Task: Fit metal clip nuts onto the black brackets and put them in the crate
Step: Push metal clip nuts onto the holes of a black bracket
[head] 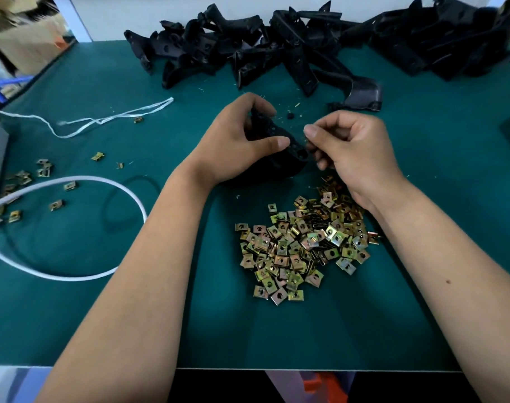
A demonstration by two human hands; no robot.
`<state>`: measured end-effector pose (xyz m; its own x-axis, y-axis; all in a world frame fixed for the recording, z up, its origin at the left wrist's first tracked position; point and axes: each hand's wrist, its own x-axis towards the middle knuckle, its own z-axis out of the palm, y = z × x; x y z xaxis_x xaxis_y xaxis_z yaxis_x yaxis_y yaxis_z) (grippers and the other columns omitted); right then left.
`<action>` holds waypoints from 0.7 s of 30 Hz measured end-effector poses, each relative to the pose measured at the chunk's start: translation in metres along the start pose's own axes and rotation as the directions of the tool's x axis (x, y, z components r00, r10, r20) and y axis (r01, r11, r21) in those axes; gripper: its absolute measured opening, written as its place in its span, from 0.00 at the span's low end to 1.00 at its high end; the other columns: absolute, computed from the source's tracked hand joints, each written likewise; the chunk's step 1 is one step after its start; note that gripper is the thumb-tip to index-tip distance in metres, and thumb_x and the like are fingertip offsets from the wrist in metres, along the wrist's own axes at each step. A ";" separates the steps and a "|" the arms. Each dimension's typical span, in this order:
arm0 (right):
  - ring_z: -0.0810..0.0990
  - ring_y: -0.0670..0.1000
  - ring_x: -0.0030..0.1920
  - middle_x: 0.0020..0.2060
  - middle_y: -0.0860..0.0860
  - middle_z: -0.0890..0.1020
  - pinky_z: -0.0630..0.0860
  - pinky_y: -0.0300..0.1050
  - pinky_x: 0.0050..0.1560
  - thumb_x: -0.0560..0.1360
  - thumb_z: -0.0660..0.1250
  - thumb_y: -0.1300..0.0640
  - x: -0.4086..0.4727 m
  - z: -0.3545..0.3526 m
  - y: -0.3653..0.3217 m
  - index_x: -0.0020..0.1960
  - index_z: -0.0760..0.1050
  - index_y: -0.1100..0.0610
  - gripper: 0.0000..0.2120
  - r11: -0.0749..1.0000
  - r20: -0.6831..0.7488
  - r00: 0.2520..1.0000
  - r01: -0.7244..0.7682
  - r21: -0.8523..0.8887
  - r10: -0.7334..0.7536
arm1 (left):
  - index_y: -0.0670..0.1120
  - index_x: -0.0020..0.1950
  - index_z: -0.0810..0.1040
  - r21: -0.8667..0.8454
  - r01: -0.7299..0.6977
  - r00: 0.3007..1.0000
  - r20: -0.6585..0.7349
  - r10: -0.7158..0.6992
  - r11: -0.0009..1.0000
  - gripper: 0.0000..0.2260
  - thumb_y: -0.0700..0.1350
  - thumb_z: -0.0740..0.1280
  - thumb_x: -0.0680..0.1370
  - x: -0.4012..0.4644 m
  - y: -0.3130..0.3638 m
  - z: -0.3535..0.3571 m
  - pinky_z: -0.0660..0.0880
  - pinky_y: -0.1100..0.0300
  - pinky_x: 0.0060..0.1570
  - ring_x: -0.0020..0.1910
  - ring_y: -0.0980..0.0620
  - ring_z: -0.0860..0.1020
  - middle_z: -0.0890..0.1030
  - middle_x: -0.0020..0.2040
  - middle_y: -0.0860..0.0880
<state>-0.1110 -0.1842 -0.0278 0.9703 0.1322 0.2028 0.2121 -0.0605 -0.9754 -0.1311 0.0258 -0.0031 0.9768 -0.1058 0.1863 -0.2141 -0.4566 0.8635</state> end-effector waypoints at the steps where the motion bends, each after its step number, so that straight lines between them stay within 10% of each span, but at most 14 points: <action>1: 0.79 0.48 0.32 0.34 0.51 0.84 0.76 0.39 0.32 0.77 0.75 0.59 0.000 0.000 0.000 0.43 0.84 0.53 0.04 1.000 -0.003 1.000 -0.001 0.012 0.001 | 0.44 0.64 0.75 -0.015 -0.023 1.000 -0.019 0.022 1.000 0.21 0.47 0.77 0.74 0.000 0.001 0.002 0.76 0.57 0.41 0.38 0.52 0.78 0.81 0.42 0.45; 21: 0.87 0.50 0.48 0.44 0.52 0.88 0.81 0.43 0.52 0.74 0.74 0.63 0.001 -0.006 -0.008 0.48 0.87 0.53 0.07 0.999 -0.004 0.999 0.042 0.034 -0.042 | 0.41 0.67 0.70 -0.094 -0.055 0.996 0.072 0.062 0.994 0.26 0.46 0.74 0.73 -0.002 0.009 0.028 0.78 0.37 0.57 0.53 0.37 0.81 0.81 0.55 0.38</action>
<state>-0.1106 -0.1897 -0.0196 0.9610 0.1304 0.2440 0.2488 -0.0208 -0.9683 -0.1355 -0.0026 -0.0083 0.9588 -0.1966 0.2051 -0.2657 -0.3651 0.8922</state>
